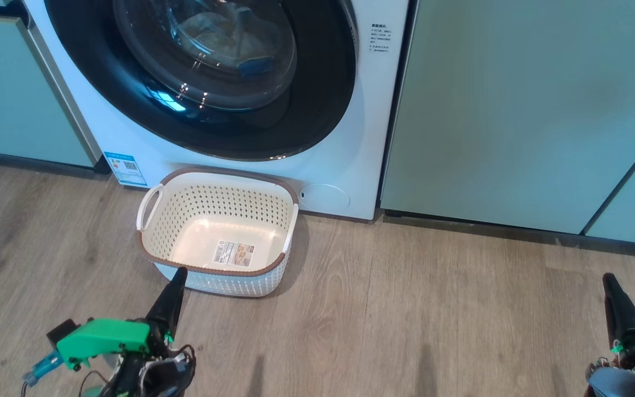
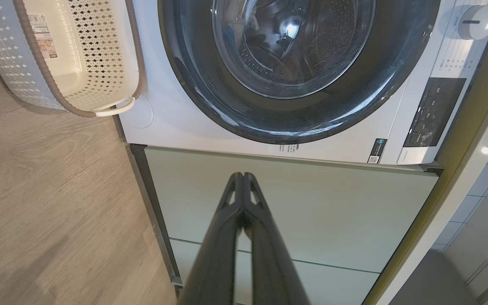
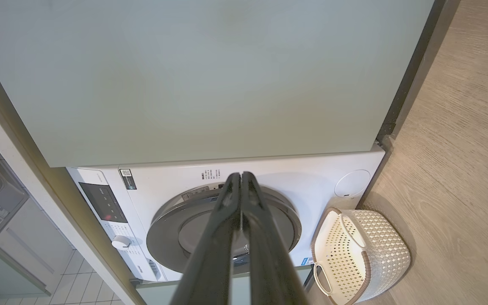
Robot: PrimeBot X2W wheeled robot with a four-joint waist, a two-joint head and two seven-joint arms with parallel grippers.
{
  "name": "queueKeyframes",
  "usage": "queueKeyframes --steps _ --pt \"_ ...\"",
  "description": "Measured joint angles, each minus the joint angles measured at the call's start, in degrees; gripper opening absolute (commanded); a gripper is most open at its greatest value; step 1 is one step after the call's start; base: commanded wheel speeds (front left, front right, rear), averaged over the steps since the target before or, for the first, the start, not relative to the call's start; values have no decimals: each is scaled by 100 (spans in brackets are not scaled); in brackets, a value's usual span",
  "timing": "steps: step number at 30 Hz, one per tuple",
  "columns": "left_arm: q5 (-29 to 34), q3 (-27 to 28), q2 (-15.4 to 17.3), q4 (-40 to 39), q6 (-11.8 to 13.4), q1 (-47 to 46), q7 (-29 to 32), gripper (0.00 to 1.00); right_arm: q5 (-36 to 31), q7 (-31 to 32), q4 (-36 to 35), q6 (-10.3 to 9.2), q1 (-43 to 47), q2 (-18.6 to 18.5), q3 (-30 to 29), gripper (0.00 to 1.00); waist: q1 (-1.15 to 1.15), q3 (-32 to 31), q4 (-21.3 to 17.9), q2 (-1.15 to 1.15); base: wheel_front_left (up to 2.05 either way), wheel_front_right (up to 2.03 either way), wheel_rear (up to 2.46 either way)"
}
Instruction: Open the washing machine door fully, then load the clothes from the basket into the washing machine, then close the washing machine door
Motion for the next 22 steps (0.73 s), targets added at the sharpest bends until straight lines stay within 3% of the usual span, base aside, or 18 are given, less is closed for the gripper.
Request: queueKeyframes --steps 22 --pt "0 1 -1 0 0 0 0 0 0 0 0 0 0 0 0 0 0 0 0 0 0 0 0"
